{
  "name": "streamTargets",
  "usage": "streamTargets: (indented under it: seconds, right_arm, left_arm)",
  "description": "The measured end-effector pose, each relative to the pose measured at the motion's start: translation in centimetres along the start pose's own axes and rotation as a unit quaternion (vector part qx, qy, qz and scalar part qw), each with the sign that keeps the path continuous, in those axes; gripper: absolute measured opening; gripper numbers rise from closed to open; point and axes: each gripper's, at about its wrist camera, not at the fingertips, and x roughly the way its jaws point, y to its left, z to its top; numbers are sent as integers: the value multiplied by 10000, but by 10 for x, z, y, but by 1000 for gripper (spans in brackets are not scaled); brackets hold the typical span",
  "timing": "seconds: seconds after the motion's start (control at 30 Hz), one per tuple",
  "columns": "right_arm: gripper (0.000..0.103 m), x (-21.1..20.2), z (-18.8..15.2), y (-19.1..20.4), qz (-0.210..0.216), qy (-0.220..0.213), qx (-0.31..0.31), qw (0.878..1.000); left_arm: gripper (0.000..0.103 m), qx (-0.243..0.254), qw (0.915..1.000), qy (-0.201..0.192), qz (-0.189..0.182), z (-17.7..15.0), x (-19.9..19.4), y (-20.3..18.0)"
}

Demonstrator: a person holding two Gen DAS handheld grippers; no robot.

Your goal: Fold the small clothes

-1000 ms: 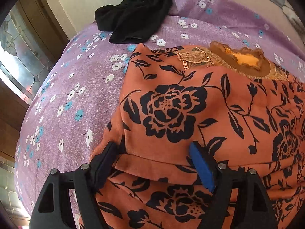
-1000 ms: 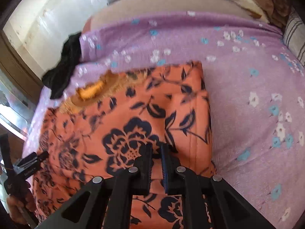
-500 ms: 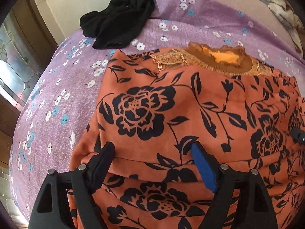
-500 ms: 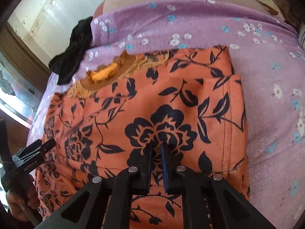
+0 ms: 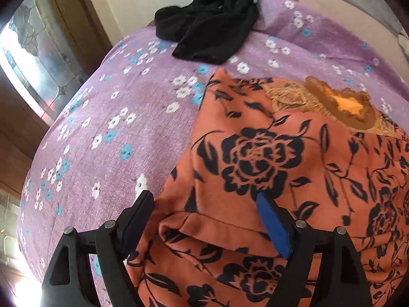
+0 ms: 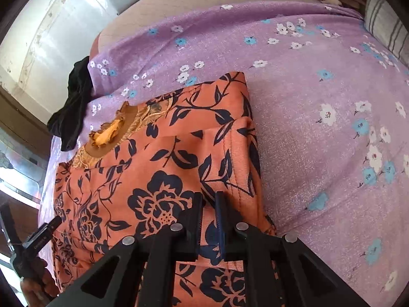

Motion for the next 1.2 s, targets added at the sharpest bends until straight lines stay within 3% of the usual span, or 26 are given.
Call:
streamTargets:
  seconds: [0.17,0.3,0.43,0.53,0.63,0.9,1.07,1.2]
  right_arm:
    - [15,-7,-2,18,163,-147,-289,9993]
    - [15,-2,-7,24,326,-27,-344,9989]
    - [15,11,-12,26,128,213,-394,9989]
    - [15,13,-13,26,133,207,-422,9988]
    - [16,7,-10,30,277,151,-401,9987]
    - [17,17,6,67,1086,244,-353,9932]
    - [16,55,9,76,674,547,-277,9958]
    - [15,56,17,80,582,454,-235,9970]
  left_arm:
    - [83,93,10000,10,-2,-2,-2,-7]
    - [83,188,9981,-393,-437,-1,-22,-16]
    - [83,754,9927,-541,-769,-8,-31,-44]
    - [84,1259,9903,-232,-544,-20,-17,-69]
    - [87,1255,9910,-301,-364,-20,-19,-72]
    - [89,963,9936,-76,-588,-17,-13,-64]
    - [90,957,9936,-61,-593,-17,-13,-64]
    - [90,901,9938,29,-650,-15,-13,-59]
